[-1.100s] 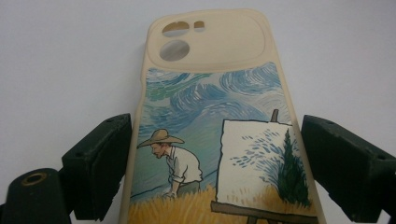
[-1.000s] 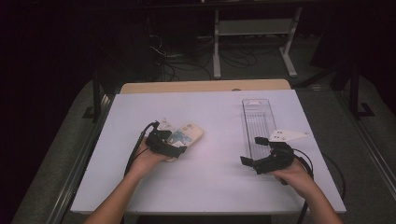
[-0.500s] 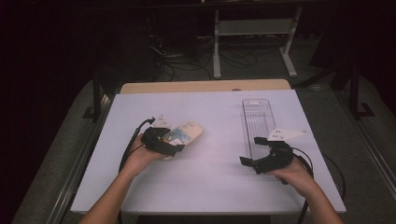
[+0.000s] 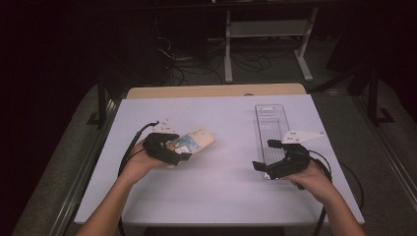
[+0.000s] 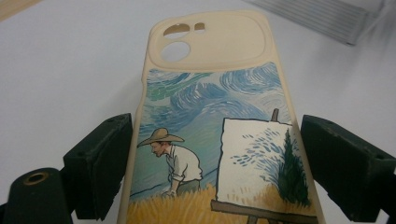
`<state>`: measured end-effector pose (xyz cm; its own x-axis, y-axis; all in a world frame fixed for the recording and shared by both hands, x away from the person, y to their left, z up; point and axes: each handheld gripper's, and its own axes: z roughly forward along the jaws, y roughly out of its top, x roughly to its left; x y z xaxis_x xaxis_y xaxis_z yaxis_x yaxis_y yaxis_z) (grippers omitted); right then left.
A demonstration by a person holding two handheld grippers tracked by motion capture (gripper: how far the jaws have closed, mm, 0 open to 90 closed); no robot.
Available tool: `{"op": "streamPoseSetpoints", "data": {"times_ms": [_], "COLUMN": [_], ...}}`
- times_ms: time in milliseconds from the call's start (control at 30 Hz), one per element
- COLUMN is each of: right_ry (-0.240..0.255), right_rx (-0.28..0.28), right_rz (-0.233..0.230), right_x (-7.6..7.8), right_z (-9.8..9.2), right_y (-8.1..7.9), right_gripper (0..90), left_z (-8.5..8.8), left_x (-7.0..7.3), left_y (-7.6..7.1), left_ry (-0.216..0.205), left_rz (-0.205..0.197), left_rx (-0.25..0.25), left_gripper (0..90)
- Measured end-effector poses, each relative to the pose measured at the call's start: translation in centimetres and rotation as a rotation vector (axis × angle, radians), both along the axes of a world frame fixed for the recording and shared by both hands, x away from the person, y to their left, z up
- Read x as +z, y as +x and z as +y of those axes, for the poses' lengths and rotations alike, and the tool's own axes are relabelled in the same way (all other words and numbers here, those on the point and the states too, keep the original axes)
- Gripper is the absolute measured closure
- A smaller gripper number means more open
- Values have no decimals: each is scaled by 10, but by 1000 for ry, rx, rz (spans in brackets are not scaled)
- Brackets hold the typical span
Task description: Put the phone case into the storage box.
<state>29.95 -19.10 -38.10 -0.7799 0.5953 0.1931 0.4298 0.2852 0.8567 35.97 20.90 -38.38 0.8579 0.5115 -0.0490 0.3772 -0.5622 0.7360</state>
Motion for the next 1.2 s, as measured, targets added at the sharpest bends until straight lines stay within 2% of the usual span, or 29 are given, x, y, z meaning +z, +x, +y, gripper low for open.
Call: {"op": "streamPoseSetpoints", "data": {"times_ms": [233,533,700,833,1067,1100,1133,1200], "right_ry": [-1,-9,-17,-32,-40,-42,-46,-51], "right_rx": [26,71,100,142,204,211,222,240], "right_rz": [-5,-10,-20,-24,-10,-5,-5,-5], "right_x": [11,24,28,31,33,33,34,35], "right_z": [2,9,16,24,38,40,42,45], "right_y": [12,28,37,42,52,53,55,58], "right_gripper": [2,2,2,2,2,2,2,2], "left_z": [3,4,3,2,-2,-2,-3,-4], "left_x": [6,10,12,13,14,15,16,19], "left_y": [-1,0,-2,-1,-1,0,-1,0], "left_ry": [-9,4,-15,-17,-40,-25,-42,-36], "left_rz": [17,13,17,5,16,9,20,25], "left_rx": [-59,-131,-163,-206,-257,-278,-282,-305], "left_gripper": [117,116,117,117,117,116,116,116]}}
